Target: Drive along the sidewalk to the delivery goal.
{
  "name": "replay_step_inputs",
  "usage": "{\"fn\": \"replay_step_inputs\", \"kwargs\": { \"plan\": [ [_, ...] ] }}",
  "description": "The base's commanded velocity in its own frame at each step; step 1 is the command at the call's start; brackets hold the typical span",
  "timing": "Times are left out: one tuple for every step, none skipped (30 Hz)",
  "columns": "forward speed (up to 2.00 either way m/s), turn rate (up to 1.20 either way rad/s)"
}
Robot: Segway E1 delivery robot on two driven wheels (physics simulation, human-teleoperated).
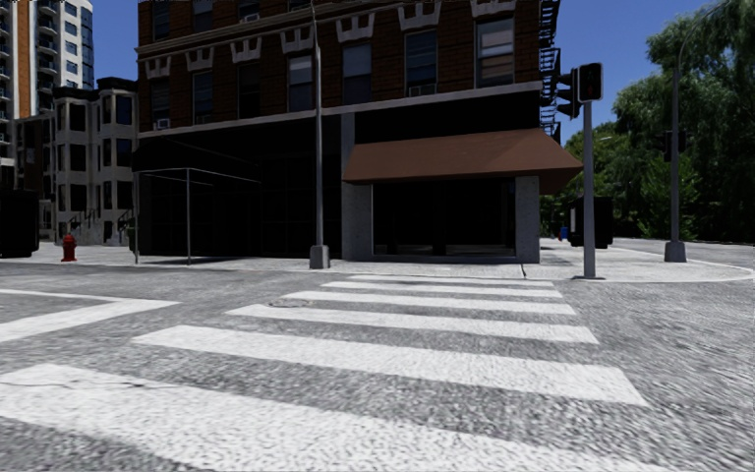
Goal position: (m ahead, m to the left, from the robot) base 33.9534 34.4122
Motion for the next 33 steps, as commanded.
{"fn": "replay_step_inputs", "kwargs": {
  "plan": [
    [1.5,-0.01],
    [1.5,0.0],
    [1.5,0.0],
    [1.5,0.0],
    [1.5,0.0],
    [1.5,0.0],
    [1.5,0.0],
    [1.5,0.0],
    [1.5,0.0],
    [1.5,0.0],
    [1.5,0.0],
    [1.5,0.0],
    [1.5,0.0],
    [1.5,0.0],
    [1.5,0.0],
    [1.5,0.0],
    [1.5,0.0],
    [1.5,0.0],
    [1.5,0.0],
    [1.5,-0.01],
    [1.5,-0.01],
    [1.5,-0.06],
    [1.5,-0.08],
    [1.5,-0.09],
    [1.5,-0.09],
    [1.5,-0.09],
    [1.5,-0.09],
    [1.5,-0.11],
    [1.5,-0.13],
    [1.5,-0.21],
    [1.5,-0.21],
    [1.5,-0.26],
    [1.5,-0.28]
  ]
}}
